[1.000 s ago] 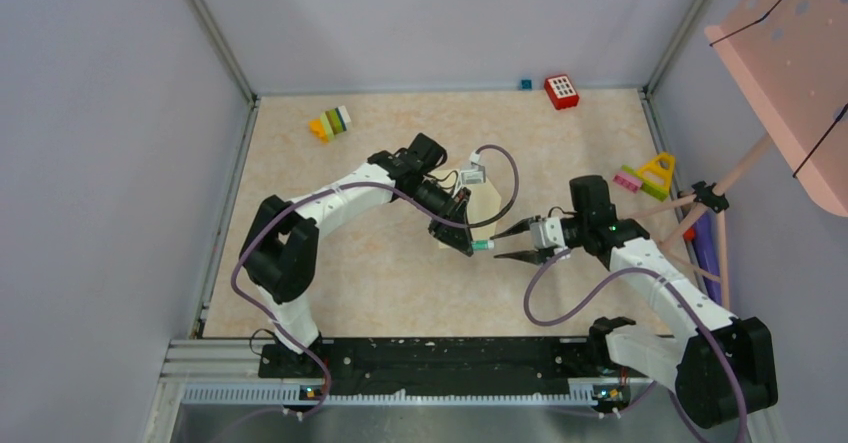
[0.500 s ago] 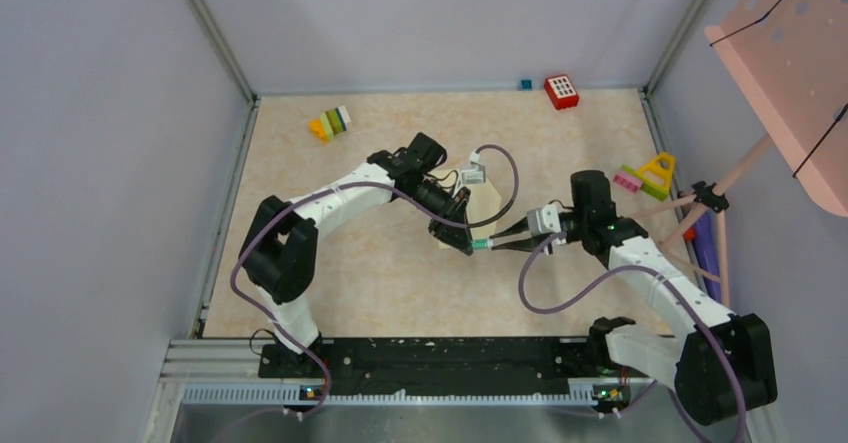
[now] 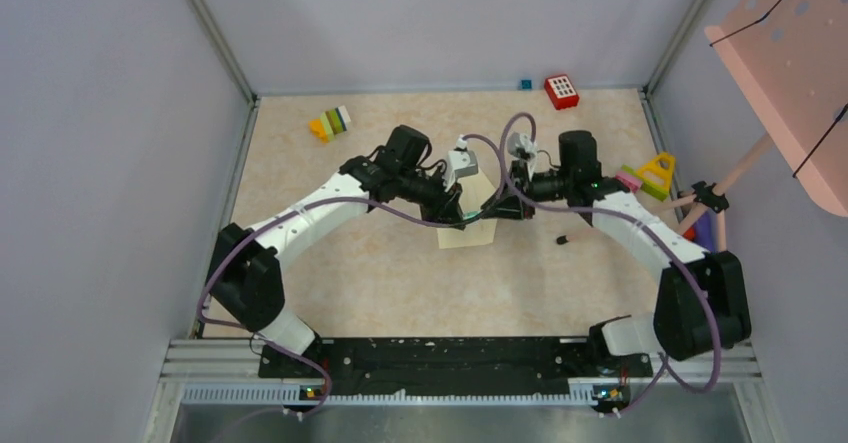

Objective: Place the letter into the envelope and seal it
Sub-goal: Unscrew the solid glue.

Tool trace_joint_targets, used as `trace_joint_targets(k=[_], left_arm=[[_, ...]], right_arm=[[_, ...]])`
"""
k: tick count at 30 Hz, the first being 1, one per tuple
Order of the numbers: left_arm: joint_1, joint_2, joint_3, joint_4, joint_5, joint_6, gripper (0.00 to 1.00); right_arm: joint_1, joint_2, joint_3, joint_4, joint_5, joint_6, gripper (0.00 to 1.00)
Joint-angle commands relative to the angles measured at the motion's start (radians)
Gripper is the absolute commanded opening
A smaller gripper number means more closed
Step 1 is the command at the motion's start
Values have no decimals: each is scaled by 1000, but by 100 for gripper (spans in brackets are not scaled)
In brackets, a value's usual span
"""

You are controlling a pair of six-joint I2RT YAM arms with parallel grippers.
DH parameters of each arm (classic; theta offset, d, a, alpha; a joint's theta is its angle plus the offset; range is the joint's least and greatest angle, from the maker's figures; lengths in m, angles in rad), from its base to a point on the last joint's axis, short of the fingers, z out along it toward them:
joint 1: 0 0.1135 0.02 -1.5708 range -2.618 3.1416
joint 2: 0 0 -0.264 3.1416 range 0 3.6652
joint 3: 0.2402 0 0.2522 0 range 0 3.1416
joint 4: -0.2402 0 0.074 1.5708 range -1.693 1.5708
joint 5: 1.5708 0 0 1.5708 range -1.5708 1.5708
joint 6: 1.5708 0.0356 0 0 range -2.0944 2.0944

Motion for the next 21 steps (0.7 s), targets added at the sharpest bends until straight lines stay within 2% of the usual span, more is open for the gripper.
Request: trace_joint_targets(k=[1,5,9,10,12,17,19,21], left_arm=[[2,-42,-24,113,-190,-3,11],[-1,-56,-35,131,-241,6,10],[-3,-61,-38,135,-237,8,10],[-3,-60,-39,135,-230,8,10],[-3,-55,-36,129,-206,8,10],[1,-32,-16,74,-62,7,10],[5,-16,-2,41,26,8,10],[7,7,13,3,108,13,10]], right_arm=[[-20,151,170,-52,-80,421,14],[-54,267,244,-116,-163,550,16],[-60,255,238,-108,-180,540,33],[-61,243,235,-108,-186,506,40],[-62,214,232,-134,-186,414,47],[-64,116,222,-339,-169,-70,80],[-67,61,177,-325,-157,-187,96],[-69,-6,99,-207,-127,-194,99]])
